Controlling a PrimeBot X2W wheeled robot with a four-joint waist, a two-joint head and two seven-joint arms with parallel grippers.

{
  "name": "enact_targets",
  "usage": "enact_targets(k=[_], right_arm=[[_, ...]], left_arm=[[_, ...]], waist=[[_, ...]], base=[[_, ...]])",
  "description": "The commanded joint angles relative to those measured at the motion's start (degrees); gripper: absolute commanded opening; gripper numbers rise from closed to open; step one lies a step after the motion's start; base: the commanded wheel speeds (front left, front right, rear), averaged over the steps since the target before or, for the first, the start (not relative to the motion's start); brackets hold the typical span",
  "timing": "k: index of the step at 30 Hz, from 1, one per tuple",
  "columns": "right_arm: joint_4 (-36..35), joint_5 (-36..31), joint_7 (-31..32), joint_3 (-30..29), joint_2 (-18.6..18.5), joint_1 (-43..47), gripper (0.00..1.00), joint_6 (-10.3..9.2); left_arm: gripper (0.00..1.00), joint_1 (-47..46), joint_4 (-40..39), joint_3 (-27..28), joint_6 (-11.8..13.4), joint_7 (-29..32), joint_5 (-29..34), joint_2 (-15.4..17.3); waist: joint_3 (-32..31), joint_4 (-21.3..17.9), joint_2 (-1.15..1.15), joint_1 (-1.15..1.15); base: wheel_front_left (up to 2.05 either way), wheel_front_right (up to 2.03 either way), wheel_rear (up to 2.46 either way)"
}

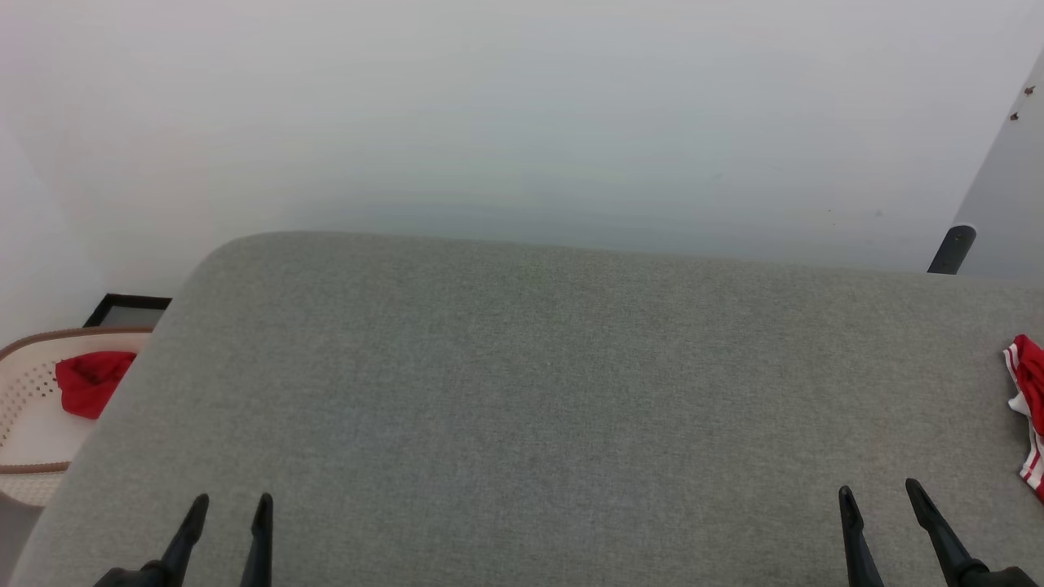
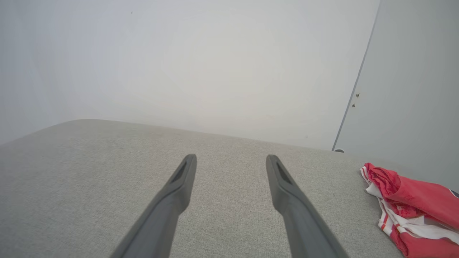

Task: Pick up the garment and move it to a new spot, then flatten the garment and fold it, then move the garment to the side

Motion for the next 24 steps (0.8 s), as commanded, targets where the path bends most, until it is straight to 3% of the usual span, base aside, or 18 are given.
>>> enact_targets(k=[1,24], right_arm=[[-0.52,-0.18,-0.25,-0.02,0.26,0.74,1.00,-0.09],[-4.60,-1.42,-0.27,-1.61,1.35,2.33,1.00,-0.09]], left_arm=[[1.00,0.67,0.28,-0.16,-0.14,0.04,-0.50,0.27],[1.00,0.75,0.79,-1.35,-0.14,0.04,-2.77,1.04]], waist=[[0.04,-0.07,0.00,0.00],[0.23,-0.70,0.00,0.00]], base=[[0.00,0.00,0.00],[0.00,0.00,0.00]])
